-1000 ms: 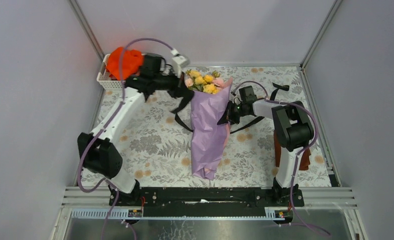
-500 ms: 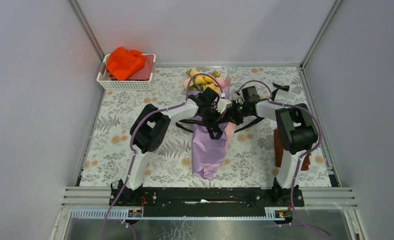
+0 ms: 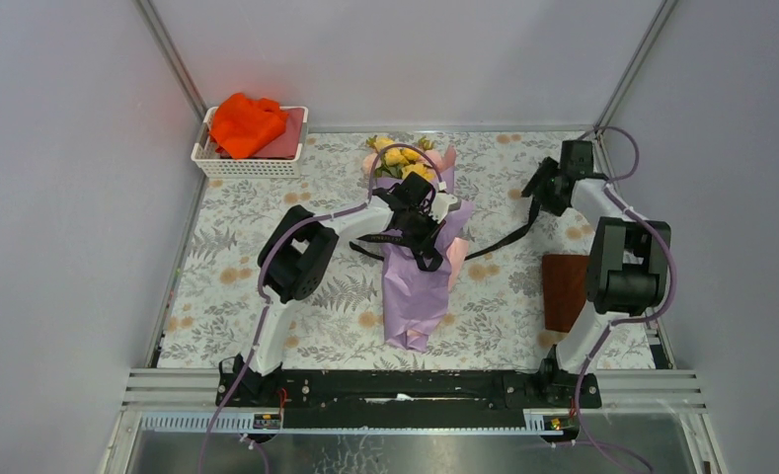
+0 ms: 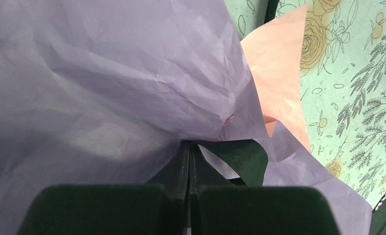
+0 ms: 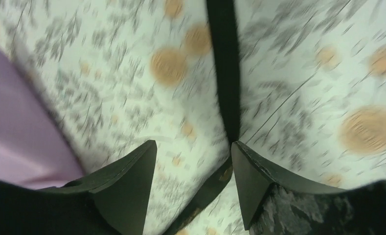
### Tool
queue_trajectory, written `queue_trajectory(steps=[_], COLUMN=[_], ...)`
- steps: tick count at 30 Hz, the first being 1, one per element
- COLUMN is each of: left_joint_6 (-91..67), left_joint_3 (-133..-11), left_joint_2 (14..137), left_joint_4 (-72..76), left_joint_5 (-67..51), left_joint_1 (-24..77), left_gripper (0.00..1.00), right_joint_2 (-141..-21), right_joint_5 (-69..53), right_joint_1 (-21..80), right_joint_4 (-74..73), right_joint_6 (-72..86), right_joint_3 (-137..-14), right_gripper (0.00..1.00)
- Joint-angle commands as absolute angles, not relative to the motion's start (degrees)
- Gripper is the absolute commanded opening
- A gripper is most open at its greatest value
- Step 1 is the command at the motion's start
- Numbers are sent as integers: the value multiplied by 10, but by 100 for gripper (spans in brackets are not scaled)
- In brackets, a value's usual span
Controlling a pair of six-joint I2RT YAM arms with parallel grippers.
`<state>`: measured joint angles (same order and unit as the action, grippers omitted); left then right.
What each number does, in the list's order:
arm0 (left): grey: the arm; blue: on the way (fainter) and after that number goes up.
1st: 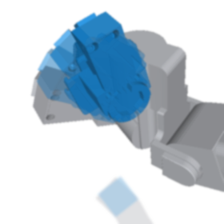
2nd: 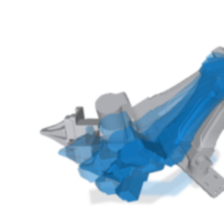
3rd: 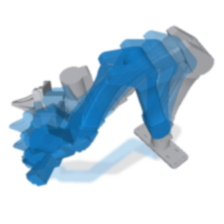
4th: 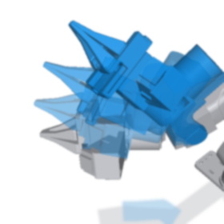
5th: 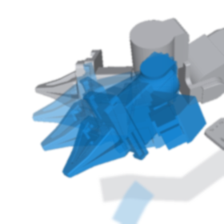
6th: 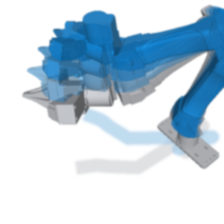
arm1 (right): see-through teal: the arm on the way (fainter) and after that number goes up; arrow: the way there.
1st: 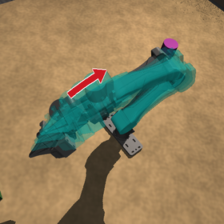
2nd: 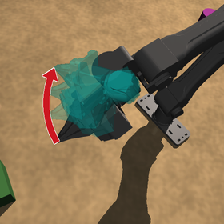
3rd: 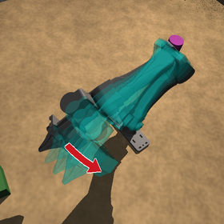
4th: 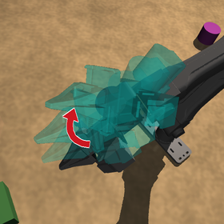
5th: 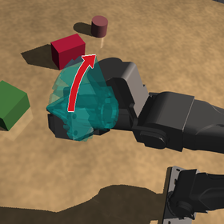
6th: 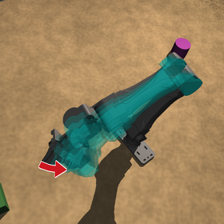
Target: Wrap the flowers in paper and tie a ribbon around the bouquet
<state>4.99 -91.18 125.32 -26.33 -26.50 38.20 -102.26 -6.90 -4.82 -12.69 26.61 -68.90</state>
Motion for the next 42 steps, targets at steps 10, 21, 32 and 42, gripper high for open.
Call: queue_trajectory(steps=[10,21,32,42], left_joint_6=[62,64,70,86], left_joint_3=[-893,-896,-903,-871], left_joint_2=[1248,1234,1235,1188], left_joint_4=[-243,-246,-244,-235], left_joint_5=[-246,-237,-266,-296], left_joint_1=[390,390,389,375], left_gripper=[0,0,0,0], right_joint_2=[-1239,-1157,-784,-820], right_joint_5=[24,-72,-268,-286], right_joint_1=[-53,-55,46,137], right_joint_4=[-308,-291,4,231], right_joint_6=[177,152,246,401], right_joint_3=[-903,-879,-602,-496], right_gripper=[68,0,0,0])
